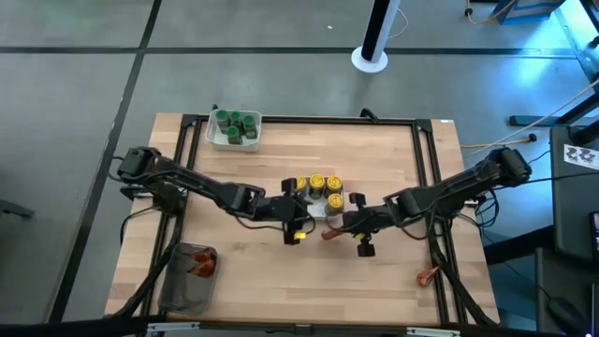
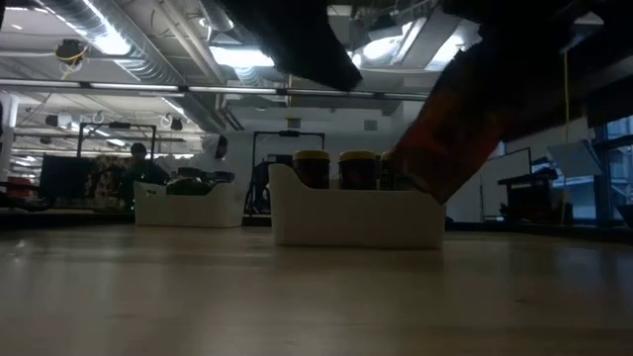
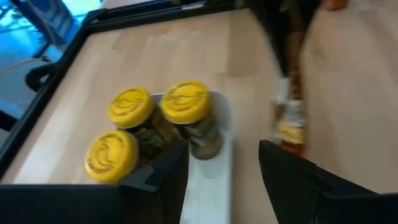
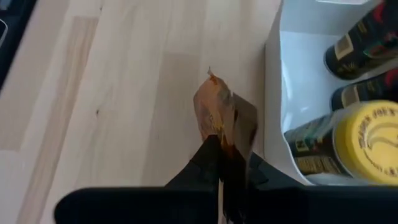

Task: Sort spices by type
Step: Put the orange seasoning pack into the black bin

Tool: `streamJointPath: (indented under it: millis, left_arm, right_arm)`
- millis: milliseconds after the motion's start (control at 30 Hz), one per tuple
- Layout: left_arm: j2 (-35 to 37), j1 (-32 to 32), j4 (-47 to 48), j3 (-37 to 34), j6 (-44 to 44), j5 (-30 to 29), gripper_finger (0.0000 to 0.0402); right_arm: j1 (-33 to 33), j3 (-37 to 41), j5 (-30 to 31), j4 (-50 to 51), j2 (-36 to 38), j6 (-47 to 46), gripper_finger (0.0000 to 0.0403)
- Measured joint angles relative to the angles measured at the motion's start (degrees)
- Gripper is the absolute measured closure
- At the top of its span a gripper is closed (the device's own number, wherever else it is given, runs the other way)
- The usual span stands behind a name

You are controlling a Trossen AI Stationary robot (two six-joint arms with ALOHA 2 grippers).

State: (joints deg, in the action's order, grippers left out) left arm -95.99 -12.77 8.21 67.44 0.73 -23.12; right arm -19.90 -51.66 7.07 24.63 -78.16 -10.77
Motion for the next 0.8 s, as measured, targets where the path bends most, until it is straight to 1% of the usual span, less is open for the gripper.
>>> streamJointPath:
  millis: [133,300,400,533,667,800]
  left_arm:
    - [2.4,-3.0,3.1,0.0,3.3,-0.5,0.0224]
    - [2.9,-6.4,8.7,0.0,8.3,-2.0,0.0224]
    - [2.9,-8.0,12.4,0.0,12.2,-2.2,0.0224]
    - [2.9,-9.6,14.6,0.0,15.2,-4.4,0.0224]
    - [2.9,-10.3,14.2,0.0,15.2,-4.8,0.0224]
    - [2.9,-10.5,14.0,0.0,15.1,-4.9,0.0224]
  right_arm:
    - [0.0,-6.1,-0.4,5.7,-4.4,0.7,0.0391]
    - [0.0,-13.9,-0.7,14.7,-10.8,-1.4,0.0391]
    - [0.0,-17.9,-3.9,19.0,-14.7,-2.8,0.0391]
    - [0.0,-20.5,-6.7,20.2,-19.2,-4.9,0.0391]
    - [0.2,-21.2,-6.7,20.0,-22.6,-6.0,0.0391]
    - [0.2,-21.3,-6.7,19.3,-23.8,-6.8,0.0390]
